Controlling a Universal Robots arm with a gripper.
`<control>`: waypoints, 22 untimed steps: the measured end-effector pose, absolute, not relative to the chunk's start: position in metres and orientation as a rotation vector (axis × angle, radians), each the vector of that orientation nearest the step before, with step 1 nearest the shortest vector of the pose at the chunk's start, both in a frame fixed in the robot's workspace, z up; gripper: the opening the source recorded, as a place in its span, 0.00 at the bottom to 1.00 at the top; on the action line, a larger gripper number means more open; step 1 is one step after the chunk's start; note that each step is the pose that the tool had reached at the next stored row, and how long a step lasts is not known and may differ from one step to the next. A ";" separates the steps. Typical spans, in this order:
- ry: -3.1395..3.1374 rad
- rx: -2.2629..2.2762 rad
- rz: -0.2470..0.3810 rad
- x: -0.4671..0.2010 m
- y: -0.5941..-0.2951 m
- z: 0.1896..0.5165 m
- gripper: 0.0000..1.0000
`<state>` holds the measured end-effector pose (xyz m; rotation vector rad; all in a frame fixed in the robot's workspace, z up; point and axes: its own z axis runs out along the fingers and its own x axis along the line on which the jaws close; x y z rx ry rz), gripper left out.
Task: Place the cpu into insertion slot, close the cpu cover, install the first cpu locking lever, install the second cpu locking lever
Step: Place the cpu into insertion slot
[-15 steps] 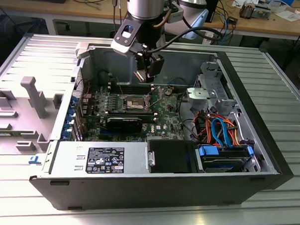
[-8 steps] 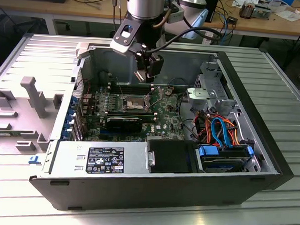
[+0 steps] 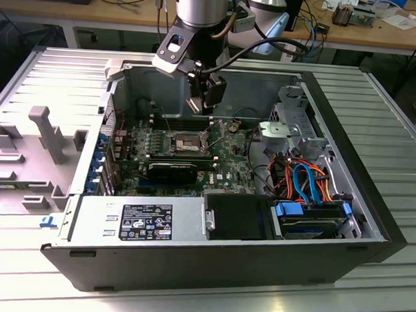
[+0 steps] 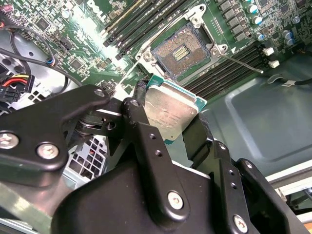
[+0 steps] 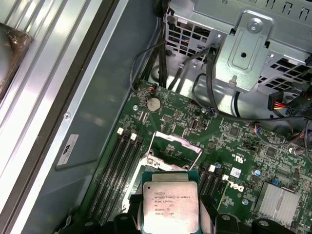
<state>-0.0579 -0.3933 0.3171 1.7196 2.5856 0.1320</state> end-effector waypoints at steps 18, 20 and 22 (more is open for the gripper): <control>2.546 1.775 0.131 -0.058 -0.393 0.317 0.55; 2.543 1.779 0.131 -0.058 -0.393 0.317 0.55; 2.538 1.785 0.130 -0.058 -0.393 0.317 0.55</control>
